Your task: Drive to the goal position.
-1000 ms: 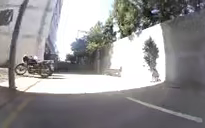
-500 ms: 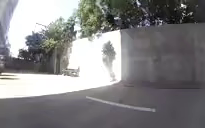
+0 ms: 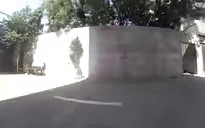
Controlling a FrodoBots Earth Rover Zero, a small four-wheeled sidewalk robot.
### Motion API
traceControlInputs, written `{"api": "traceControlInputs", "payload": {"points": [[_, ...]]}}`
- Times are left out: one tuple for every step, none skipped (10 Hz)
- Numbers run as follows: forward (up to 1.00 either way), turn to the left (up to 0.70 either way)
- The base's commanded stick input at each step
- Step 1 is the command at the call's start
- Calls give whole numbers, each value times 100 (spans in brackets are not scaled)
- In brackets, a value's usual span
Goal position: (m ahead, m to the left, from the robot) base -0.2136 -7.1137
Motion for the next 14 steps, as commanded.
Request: {"api": "traceControlInputs", "payload": {"points": [[0,-45],[0,-45],[0,-45],[0,-45],[0,-45],[0,-45],[0,-45],[0,-45],[0,-45],[0,-45],[0,-45],[0,-45],[100,-27],[100,-27]]}}
